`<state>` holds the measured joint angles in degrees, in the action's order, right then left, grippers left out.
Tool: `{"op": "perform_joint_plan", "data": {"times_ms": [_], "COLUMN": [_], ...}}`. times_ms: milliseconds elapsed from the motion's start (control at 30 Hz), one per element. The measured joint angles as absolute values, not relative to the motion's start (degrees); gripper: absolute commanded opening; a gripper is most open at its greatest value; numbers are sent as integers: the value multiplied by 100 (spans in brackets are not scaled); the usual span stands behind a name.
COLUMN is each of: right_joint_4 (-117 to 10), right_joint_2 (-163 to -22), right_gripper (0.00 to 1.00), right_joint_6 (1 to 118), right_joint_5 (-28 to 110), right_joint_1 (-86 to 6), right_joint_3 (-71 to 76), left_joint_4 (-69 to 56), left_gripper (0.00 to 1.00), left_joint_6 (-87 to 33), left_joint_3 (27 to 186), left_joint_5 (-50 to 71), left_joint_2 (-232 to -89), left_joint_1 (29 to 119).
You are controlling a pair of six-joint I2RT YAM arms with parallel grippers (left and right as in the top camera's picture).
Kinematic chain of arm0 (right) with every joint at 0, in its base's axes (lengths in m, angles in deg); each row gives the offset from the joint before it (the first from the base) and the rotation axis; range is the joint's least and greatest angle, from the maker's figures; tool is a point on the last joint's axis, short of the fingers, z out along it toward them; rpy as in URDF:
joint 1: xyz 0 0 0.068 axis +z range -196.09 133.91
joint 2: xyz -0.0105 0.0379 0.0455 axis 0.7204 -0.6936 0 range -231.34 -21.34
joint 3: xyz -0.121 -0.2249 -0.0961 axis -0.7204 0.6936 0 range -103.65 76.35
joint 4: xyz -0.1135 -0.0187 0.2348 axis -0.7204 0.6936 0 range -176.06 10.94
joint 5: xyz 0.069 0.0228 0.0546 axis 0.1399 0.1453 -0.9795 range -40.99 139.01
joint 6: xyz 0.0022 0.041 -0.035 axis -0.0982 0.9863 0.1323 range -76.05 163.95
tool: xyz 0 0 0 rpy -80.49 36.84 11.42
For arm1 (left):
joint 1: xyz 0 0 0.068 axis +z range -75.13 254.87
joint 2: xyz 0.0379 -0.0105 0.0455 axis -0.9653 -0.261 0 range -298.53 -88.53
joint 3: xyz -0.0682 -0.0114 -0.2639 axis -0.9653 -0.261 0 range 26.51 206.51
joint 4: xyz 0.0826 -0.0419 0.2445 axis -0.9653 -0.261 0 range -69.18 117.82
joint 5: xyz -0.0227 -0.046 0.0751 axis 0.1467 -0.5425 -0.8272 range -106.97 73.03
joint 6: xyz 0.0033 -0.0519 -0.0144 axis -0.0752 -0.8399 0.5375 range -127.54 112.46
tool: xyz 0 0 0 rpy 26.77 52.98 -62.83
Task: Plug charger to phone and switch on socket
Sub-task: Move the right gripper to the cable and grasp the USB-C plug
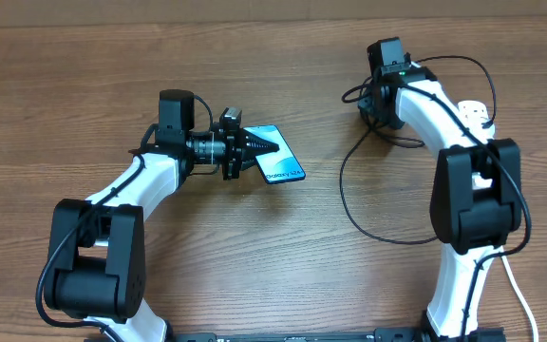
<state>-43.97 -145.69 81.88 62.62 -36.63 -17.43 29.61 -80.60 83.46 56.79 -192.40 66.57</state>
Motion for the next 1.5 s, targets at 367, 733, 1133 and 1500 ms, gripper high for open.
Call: {"op": "perform_joint_plan", "data": {"times_ms": [367,733,1133,1500], "right_joint_4": [-4190,-3811,-3805,-3641], "right_joint_2": [-14771,-14873,-14873,-14873], "right_gripper": [42,42,21,21], "right_joint_6": [8387,8636,8630,8662], "right_joint_5": [6295,6223,5956,5868], "right_joint_1": [-3661,-3650,-3661,-3661], "right_joint_3": [-1751,-1804,-1826,-1850], "left_joint_4": [2961,2963,2963,2963], "left_gripper": [4,4,4,4], "left_joint_6": [-8060,-8060,-8060,-8060], "left_joint_3": [8348,8348,8346,8346], "left_joint_5": [5679,5677,5677,5670], "left_joint_2": [-19240,-19240,-19240,-19240], "left_joint_1": [6509,6509,6509,6509]}}
